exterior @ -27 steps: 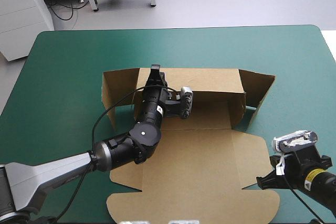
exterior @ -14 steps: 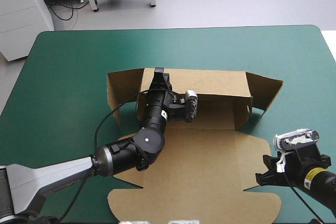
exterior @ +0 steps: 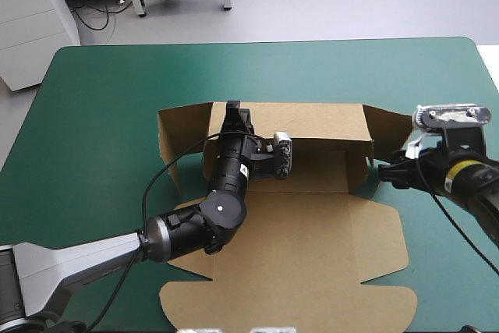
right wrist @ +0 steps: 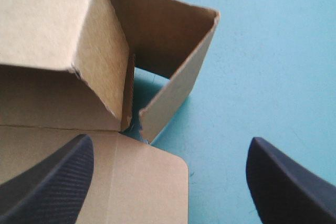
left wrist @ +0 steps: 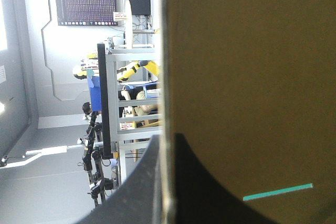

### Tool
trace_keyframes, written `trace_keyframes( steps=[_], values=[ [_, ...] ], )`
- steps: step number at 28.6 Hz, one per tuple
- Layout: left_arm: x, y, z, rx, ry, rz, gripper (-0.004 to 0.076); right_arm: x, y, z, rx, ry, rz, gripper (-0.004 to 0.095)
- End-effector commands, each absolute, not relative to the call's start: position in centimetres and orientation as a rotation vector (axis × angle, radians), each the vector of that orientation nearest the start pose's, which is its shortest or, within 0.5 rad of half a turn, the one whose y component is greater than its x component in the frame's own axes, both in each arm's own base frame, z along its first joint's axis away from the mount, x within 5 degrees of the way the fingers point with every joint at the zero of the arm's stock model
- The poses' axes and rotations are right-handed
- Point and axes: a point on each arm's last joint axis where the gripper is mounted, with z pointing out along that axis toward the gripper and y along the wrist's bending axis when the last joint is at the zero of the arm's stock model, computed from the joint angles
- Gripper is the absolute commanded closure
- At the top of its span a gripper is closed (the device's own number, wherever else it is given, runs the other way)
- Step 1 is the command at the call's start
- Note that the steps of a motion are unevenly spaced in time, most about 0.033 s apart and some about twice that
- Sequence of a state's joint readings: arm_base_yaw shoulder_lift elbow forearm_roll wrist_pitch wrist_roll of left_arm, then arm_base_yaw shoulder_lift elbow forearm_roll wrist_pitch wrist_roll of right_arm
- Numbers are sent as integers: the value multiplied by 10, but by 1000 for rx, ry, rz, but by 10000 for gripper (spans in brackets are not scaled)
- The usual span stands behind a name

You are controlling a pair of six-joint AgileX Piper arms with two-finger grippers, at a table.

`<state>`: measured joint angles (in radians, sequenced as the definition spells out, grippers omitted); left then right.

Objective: Fold the box

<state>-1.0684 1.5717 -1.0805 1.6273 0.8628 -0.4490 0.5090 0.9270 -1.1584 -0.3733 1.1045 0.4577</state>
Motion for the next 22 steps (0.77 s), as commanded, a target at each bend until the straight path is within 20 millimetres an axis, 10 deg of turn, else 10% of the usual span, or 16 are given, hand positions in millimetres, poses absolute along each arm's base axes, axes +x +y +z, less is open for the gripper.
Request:
trace_keyframes(
  steps=[1,22],
  values=[
    [217,-254,335,1277,1225,957,756,169,51,433,-105,2226,-4,170],
    [218,-253,337,1263,1212,985,756,317,-23,457,67,2384,280,174]
  ],
)
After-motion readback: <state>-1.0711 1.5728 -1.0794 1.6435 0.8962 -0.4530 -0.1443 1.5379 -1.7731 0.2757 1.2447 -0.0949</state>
